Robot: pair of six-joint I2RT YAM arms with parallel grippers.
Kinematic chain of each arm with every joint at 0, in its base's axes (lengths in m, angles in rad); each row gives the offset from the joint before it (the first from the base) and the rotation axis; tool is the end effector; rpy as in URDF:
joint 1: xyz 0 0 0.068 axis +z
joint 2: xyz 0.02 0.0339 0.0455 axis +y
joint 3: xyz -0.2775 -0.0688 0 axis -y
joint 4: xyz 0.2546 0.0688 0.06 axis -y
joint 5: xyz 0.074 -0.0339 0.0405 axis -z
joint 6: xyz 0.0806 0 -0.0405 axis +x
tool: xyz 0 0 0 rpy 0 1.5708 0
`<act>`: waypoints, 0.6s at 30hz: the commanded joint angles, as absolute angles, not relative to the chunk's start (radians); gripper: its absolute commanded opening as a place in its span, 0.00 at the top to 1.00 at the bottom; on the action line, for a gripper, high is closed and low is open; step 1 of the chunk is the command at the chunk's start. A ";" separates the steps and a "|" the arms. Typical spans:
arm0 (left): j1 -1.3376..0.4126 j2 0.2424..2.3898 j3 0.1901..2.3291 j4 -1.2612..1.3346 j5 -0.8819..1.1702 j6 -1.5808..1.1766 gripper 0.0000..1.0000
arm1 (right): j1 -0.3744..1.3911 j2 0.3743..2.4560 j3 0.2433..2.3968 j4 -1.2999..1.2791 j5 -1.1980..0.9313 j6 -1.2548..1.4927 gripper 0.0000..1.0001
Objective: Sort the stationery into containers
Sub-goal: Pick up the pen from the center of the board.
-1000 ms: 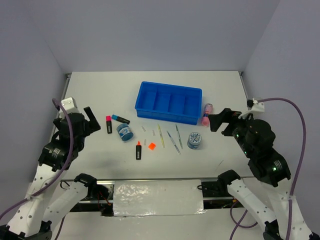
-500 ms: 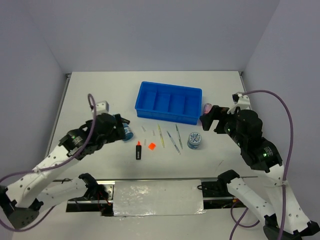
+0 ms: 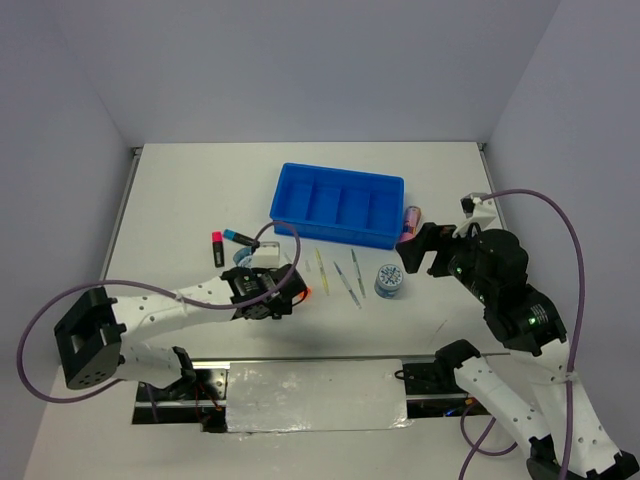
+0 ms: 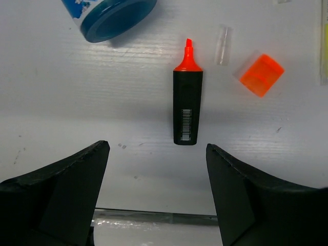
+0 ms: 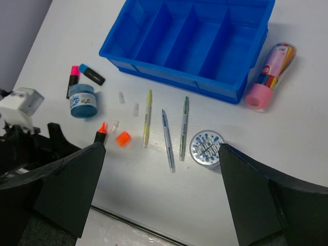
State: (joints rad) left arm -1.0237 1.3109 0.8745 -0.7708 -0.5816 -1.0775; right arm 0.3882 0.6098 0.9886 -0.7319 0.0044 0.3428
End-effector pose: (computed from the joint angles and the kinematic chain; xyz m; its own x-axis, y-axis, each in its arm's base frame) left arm 0.1705 -0.1948 0.1963 -0.7693 -0.1518 -0.6206 -0.1384 0.9879 -0.0701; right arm 0.1408 0.0572 0.3689 -0.4274 0.1884 -0.8842 -0.2453 0.9172 0.3140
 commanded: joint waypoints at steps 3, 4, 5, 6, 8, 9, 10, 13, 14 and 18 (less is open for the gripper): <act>-1.026 1.387 0.874 -0.643 -0.600 -1.077 0.13 | 0.385 0.600 0.974 -0.696 -0.044 0.322 0.00; -1.026 1.408 0.873 -0.632 -0.600 -1.075 0.14 | 0.385 0.601 0.971 -0.693 -0.046 0.324 0.00; -1.026 1.416 0.862 -0.618 -0.595 -1.068 0.15 | 0.385 0.601 0.971 -0.690 -0.049 0.324 0.00; -1.025 1.425 0.856 -0.592 -0.594 -1.066 0.17 | 0.385 0.601 0.965 -0.687 -0.054 0.324 0.00; -1.017 1.437 0.839 -0.568 -0.581 -1.054 0.18 | 0.385 0.604 0.963 -0.686 -0.060 0.324 0.00; -1.006 1.439 0.833 -0.548 -0.577 -1.054 0.19 | 0.387 0.606 0.965 -0.686 -0.061 0.322 0.00; -1.002 1.437 0.825 -0.534 -0.568 -1.054 0.20 | 0.387 0.610 0.966 -0.689 -0.061 0.322 0.00; -0.983 1.439 0.790 -0.459 -0.540 -1.028 0.21 | 0.387 0.612 0.966 -0.684 -0.069 0.322 0.00; -0.980 1.445 0.782 -0.447 -0.537 -1.017 0.23 | 0.387 0.612 0.965 -0.683 -0.074 0.324 0.00; -0.966 1.488 0.790 -0.446 -0.545 -1.019 0.28 | 0.385 0.621 0.959 -0.680 -0.095 0.327 0.00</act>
State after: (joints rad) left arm -0.9749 1.4616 0.7853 -0.4919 -0.5453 -1.0416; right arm 0.3882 0.6102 0.9672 -0.7204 -0.0669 0.3393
